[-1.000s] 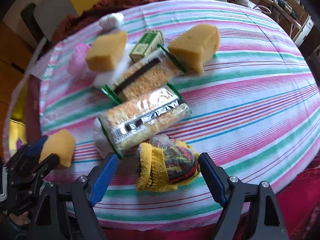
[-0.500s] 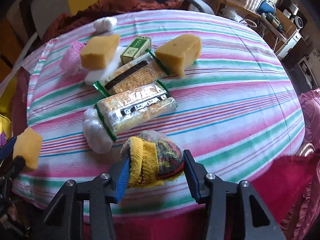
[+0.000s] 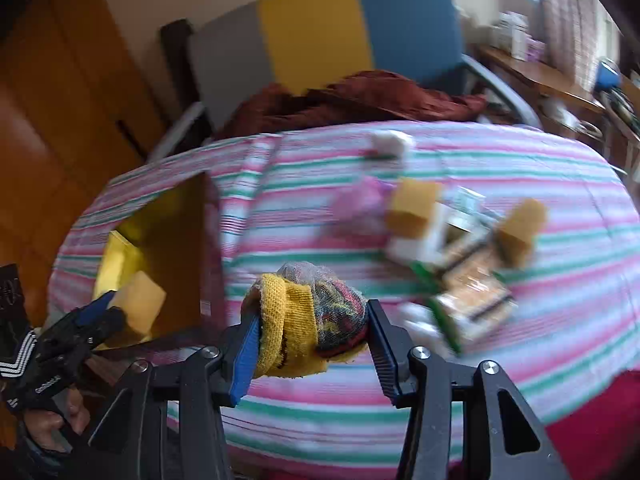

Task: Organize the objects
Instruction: 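Carry the sponge and pouch into the gold tray and open both tools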

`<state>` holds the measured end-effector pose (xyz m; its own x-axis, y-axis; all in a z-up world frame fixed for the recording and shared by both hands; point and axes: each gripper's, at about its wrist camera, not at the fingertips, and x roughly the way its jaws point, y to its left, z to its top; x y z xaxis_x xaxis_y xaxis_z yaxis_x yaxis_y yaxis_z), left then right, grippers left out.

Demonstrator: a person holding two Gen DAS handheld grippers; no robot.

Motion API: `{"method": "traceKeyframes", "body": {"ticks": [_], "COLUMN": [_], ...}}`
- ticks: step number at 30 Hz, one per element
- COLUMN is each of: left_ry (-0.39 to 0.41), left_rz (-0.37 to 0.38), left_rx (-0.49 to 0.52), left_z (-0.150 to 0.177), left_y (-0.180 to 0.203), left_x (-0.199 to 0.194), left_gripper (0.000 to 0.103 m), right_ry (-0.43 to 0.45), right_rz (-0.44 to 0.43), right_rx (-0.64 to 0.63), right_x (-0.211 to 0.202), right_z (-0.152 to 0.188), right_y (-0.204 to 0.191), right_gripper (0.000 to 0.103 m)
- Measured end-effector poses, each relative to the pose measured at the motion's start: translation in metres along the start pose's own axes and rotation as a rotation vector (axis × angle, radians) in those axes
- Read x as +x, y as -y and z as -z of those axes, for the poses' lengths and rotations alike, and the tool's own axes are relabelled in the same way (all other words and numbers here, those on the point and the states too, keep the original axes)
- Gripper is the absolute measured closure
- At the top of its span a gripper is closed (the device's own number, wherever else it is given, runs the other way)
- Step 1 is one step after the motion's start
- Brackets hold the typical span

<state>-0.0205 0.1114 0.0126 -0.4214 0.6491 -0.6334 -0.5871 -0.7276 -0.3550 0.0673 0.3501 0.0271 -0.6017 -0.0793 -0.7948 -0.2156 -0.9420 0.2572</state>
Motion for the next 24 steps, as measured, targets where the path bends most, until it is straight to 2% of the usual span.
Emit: {"method": "traceKeyframes", "body": {"ticks": [4,9,11,12,14,17,21,24], "left_ry": [0.011,-0.028,-0.044,-0.045,-0.031,-0.002,0.038,0.078], "left_rz": [-0.094,-0.177,-0.187,-0.189,-0.193,-0.203,-0.248,-0.297], "left_rx": [-0.047,-0.099,-0.128,-0.138,-0.162,-0.173,-0.180,-0.174], "left_z": [0.003,0.019,0.025,0.027,0.031,0.032,0.031,0.029], "left_y": [-0.034,-0.067,-0.077,-0.081,-0.085,-0.088,-0.090,-0.088], "left_x": [-0.009,-0.005,-0.003,-0.004,-0.009,-0.018,-0.029,-0.036], "left_gripper": [0.042,0.038,0.032,0.030,0.017,0.016,0.016,0.012], "right_ry": [-0.010,-0.043,-0.061,-0.081,-0.113,-0.125,-0.071,0.047], "right_rz": [-0.059,-0.117,-0.120,-0.118,-0.104,-0.102,-0.061,0.007], "right_rx": [-0.086,-0.145,-0.159,-0.172,-0.185,-0.183,-0.220,-0.280], "right_x": [0.019,0.049,0.064,0.073,0.085,0.089,0.080,0.062], "right_z": [-0.011,-0.016,-0.016,-0.014,-0.009,0.000,0.009,0.014], "right_y": [-0.048,-0.090,-0.100,-0.105,-0.109,-0.107,-0.107,-0.113], "right_gripper": [0.053,0.052,0.048,0.042,0.033,0.024,0.021,0.021]}}
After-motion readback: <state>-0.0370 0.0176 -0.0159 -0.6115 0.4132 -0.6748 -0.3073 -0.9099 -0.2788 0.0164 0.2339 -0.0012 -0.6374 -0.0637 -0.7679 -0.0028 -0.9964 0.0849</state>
